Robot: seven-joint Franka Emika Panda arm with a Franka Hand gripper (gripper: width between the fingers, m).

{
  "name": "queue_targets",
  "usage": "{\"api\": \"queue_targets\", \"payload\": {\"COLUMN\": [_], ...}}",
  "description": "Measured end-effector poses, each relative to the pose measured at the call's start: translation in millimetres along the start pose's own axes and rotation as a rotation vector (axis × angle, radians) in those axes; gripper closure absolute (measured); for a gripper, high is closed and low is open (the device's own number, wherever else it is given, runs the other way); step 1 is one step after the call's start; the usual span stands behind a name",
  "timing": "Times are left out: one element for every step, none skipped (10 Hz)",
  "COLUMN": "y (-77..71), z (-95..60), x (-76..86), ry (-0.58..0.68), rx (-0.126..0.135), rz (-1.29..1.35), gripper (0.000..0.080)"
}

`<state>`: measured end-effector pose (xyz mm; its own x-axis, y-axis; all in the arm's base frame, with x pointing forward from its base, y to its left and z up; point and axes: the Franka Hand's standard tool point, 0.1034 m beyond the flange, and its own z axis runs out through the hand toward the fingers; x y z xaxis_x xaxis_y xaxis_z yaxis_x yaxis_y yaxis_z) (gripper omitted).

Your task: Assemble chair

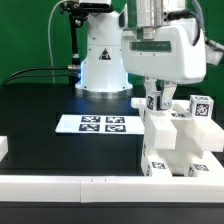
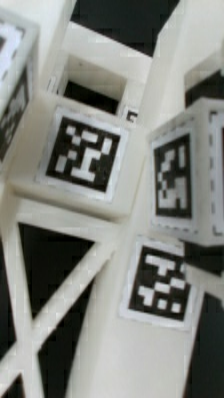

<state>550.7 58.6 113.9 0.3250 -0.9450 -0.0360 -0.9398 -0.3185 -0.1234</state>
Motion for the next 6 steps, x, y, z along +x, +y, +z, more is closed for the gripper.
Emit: {"api": "queue_targets", "payload": {"y": [0.0, 0.0, -0.2, 2.1, -0.9, -0.3], "z": [0.0, 0.2, 0.1, 0.1, -0.6, -0.5], "x": [0.1, -0.3, -0.7, -3.2, -0.6, 3.7], "ry": [0.000, -0.002, -0.003, -0.016, -0.025, -0.037], "rx": [0.000, 0.001, 0.001, -0.033, -0.036, -0.037], "rz": [-0.021, -0.043, -0.048, -0.210, -0.443, -0.645], "gripper": [0.0525, 0.0464, 0.0299, 0.0299, 0.0177, 0.0158]}}
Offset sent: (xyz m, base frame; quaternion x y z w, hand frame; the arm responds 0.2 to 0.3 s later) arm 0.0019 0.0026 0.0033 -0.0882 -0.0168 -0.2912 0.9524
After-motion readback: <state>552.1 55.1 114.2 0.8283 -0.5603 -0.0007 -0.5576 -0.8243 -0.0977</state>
